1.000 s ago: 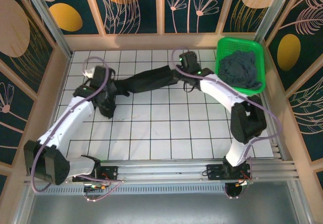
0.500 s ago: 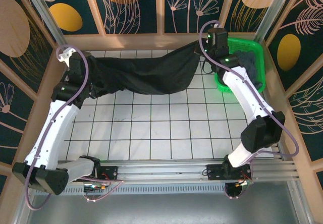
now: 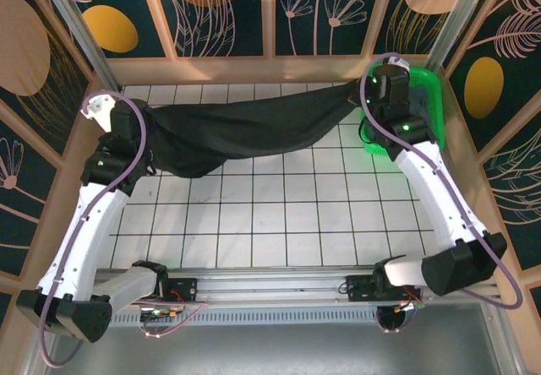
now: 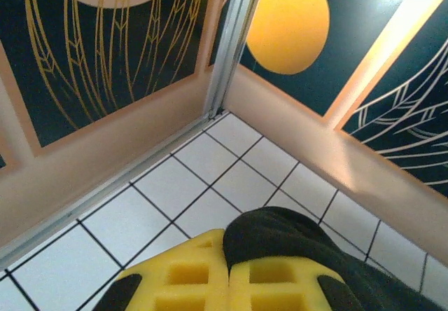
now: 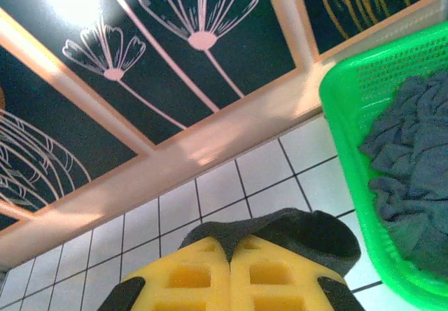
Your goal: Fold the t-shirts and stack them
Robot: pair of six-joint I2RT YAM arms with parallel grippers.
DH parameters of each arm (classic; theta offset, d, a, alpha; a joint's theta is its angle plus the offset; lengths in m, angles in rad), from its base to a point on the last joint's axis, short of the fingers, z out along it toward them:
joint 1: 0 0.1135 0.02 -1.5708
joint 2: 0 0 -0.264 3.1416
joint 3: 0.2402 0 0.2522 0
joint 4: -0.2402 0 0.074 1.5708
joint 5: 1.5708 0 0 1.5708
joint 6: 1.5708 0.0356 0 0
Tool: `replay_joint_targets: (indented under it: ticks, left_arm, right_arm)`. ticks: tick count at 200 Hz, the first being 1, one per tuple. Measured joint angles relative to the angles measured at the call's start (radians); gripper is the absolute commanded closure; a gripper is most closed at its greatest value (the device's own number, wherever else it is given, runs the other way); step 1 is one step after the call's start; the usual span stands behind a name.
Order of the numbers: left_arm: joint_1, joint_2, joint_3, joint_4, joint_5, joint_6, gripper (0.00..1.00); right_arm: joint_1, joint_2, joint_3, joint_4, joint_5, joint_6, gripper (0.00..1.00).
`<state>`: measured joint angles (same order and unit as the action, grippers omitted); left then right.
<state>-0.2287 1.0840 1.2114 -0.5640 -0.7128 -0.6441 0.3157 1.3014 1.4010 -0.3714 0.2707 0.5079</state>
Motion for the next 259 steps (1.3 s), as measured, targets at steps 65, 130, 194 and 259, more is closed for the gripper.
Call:
replay_joint_targets:
  ticks: [65,130,194,259]
  left_arm:
    - [0.022,0.142,-0.035,0.094,0.141,0.02,1.0]
    - [0.079,0.352,0.036,0.107,0.356,0.024,1.0]
    - [0.08,0.353,0.017,0.114,0.399,0.024,1.0]
    - [0.08,0.353,0.01,0.115,0.418,0.024,1.0]
  right_arm:
    - [-0.048,0.282,0.141,0.004,-0.087,0.0,1.0]
    - [-0.137,0.587,0.202,-0.066,-0.216,0.026,0.41]
    - [0.037,0.306,-0.246,0.034,-0.193,0.024,0.45]
    - [0.232,0.451,-0.362,0.074,-0.187,0.013,0.39]
